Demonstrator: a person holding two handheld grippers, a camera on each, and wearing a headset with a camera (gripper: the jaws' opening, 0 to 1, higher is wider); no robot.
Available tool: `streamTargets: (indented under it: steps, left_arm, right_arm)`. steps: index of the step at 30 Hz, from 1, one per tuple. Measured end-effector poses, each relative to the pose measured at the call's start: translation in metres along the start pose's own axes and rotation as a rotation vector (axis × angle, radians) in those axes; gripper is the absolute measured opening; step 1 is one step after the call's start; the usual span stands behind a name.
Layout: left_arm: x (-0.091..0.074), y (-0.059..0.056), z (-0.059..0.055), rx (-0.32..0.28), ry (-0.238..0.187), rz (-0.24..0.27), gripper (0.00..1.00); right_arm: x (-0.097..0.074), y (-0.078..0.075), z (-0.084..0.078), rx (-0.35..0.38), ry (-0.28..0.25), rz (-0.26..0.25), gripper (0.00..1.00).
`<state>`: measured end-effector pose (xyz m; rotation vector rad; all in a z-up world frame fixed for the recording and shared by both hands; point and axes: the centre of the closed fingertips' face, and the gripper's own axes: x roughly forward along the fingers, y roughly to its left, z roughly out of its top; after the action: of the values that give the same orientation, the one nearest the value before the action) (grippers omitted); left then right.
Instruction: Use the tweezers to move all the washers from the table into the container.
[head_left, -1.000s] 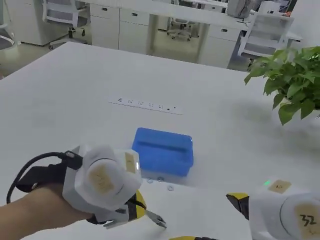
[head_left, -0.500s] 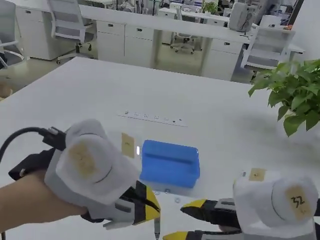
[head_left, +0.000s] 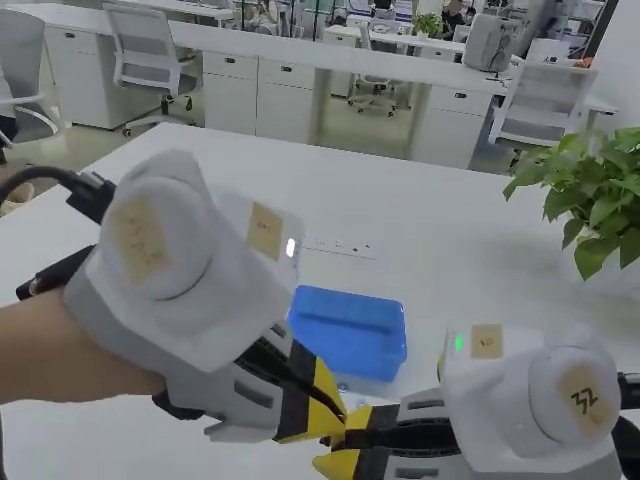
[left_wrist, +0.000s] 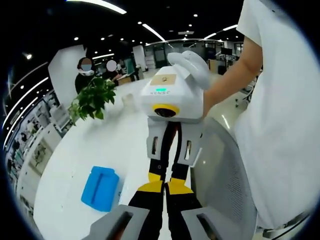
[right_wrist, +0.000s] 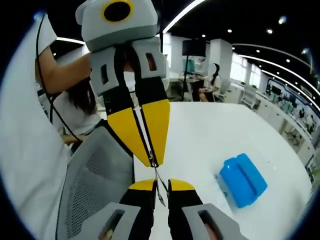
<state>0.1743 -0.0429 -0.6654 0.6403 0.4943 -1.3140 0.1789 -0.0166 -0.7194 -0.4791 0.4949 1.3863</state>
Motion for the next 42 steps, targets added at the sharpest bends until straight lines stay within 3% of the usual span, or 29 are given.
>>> streamTargets:
  steps: [4,7,8,9,11,13,14,17,19,23,26,33,37,40,42]
  left_arm:
    - [0.0,-0.001,-0.001,0.016,-0.018,0.023,0.0]
    - [0.001,0.006,-0.001,0.007,-0.061,0.091,0.0]
    - [0.0,0.012,-0.001,-0.066,-0.086,0.153,0.0]
    - [-0.001,0.012,-0.001,-0.085,-0.105,0.166,0.0]
    - [-0.005,0.019,-0.002,-0.129,-0.149,0.241,0.0]
    - [-0.013,0.029,-0.011,-0.167,-0.16,0.347,0.0]
    - [-0.018,0.036,-0.015,-0.218,-0.188,0.413,0.02]
    - [-0.03,0.043,-0.027,-0.331,-0.24,0.505,0.05]
    - [-0.035,0.046,-0.04,-0.38,-0.253,0.556,0.06]
    - [-0.033,0.042,-0.065,-0.509,-0.255,0.596,0.19]
    - [-0.033,0.041,-0.086,-0.578,-0.26,0.673,0.24]
    - [-0.029,0.034,-0.136,-0.647,-0.169,0.837,0.42]
    - [-0.039,0.041,-0.159,-0.685,-0.144,0.94,0.53]
    - [-0.042,0.047,-0.171,-0.729,-0.131,0.977,0.64]
    - [-0.044,0.05,-0.171,-0.729,-0.133,1.0,0.68]
  right_arm:
    - [0.001,-0.001,0.0,-0.028,0.001,-0.012,0.03]
    - [0.004,-0.007,0.0,-0.081,0.007,-0.047,0.02]
    - [0.004,-0.008,0.001,-0.083,0.005,-0.049,0.02]
    - [0.005,-0.013,0.002,-0.074,0.001,-0.055,0.02]
    - [0.007,-0.018,0.005,-0.055,-0.024,-0.056,0.02]
    - [0.01,-0.024,0.006,-0.047,-0.032,-0.062,0.01]
    - [0.012,-0.027,0.007,-0.043,-0.037,-0.066,0.01]
    - [0.02,-0.041,0.01,-0.017,-0.07,-0.086,0.01]
    - [0.024,-0.05,0.013,0.003,-0.097,-0.097,0.01]
    - [0.032,-0.071,0.02,0.045,-0.17,-0.129,0.01]
    - [0.038,-0.085,0.019,0.085,-0.196,-0.147,0.01]
    - [0.058,-0.114,0.011,0.129,-0.238,-0.191,0.02]
    - [0.074,-0.127,0.004,0.138,-0.228,-0.202,0.02]
    - [0.085,-0.136,0.002,0.149,-0.23,-0.197,0.02]
    - [0.092,-0.143,0.001,0.157,-0.23,-0.201,0.02]
